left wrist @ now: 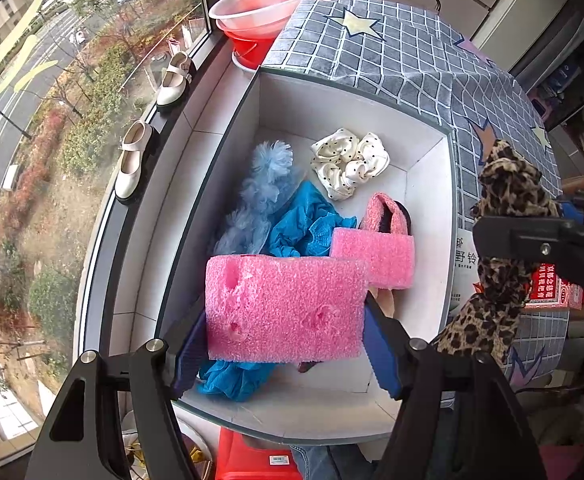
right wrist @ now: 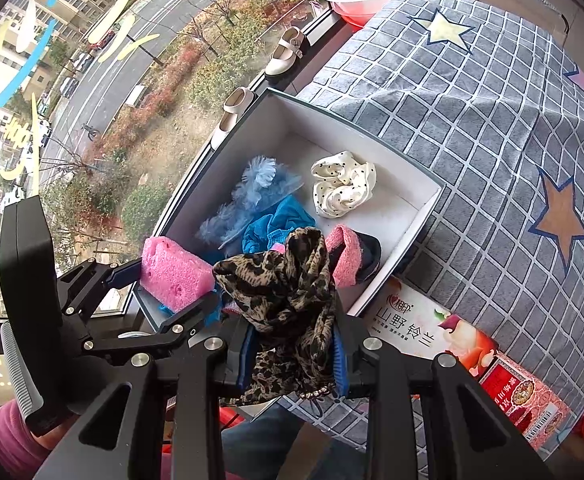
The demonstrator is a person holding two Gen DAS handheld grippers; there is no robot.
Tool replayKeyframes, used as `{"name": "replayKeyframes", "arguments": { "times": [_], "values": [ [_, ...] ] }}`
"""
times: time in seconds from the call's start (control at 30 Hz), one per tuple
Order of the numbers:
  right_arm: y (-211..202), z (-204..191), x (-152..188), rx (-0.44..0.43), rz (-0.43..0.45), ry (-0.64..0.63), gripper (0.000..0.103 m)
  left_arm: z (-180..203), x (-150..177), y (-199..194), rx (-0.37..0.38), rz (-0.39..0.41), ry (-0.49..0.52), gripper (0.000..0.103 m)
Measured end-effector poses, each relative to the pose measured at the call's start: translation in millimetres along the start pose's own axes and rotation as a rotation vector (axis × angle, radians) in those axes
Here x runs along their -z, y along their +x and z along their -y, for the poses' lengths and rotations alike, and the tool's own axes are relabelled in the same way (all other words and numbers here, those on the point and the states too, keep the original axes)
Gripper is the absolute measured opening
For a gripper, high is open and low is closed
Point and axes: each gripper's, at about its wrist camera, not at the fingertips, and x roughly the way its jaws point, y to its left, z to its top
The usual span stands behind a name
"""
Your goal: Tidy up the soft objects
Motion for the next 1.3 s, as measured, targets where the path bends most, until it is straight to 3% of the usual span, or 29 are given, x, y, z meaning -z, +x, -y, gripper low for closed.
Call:
{"name": "replayKeyframes", "arguments": {
  "times": [0.67,1.3],
  "values": [
    [6.4,3.9,-6.5,0.002,-0.01,0.001,0.032,8.7,-12.3,6.1,-0.003,-0.01,0.022,0.073],
    [18.3,1.5,-27.8,0.063,-0.007,-0.046,0.032,9.1,-32.0,18.1,-0.002,-0.026,0.006,0.073]
  ]
}}
